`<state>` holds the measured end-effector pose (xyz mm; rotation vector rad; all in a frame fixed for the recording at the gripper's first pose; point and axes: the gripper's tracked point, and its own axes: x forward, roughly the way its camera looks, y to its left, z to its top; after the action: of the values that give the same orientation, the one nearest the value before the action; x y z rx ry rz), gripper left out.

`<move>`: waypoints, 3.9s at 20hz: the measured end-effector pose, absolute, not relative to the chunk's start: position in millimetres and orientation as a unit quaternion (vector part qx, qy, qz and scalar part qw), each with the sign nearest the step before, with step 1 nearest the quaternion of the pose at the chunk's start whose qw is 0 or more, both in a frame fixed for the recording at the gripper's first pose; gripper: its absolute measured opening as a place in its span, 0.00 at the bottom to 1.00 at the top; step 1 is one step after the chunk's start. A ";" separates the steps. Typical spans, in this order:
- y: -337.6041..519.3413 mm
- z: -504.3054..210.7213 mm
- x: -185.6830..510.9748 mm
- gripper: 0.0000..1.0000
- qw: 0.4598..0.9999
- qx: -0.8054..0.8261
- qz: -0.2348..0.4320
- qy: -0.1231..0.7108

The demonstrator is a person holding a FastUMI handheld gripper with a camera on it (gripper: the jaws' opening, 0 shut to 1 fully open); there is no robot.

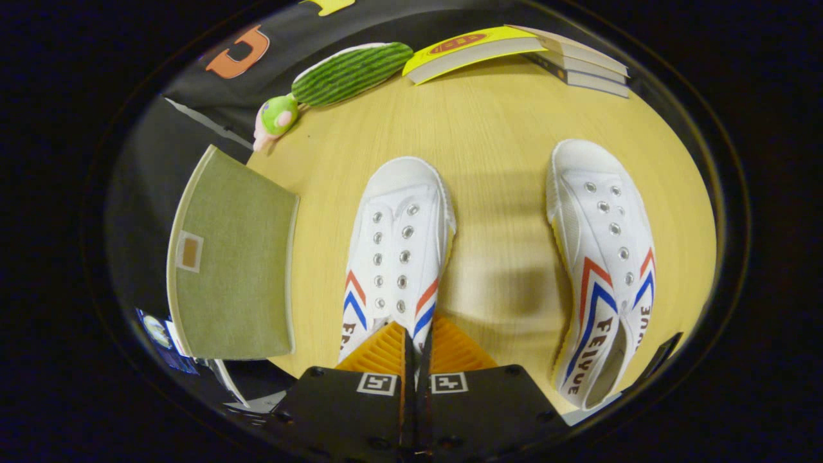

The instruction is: Open the storage box then place both shoes into the box .Put the left shoe in first, then the right shoe, with the right side of both shoes facing outward in a uniform manner.

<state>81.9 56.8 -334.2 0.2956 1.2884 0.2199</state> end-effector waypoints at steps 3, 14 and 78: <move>67.0 -322.4 77.1 0.06 0.783 0.171 0.101 0.589; 91.0 -203.9 49.2 0.05 0.801 0.240 0.113 0.537; 48.9 -134.0 63.3 0.95 0.905 -0.040 0.102 0.411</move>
<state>63.3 48.9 -134.0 -0.0820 0.8486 0.2098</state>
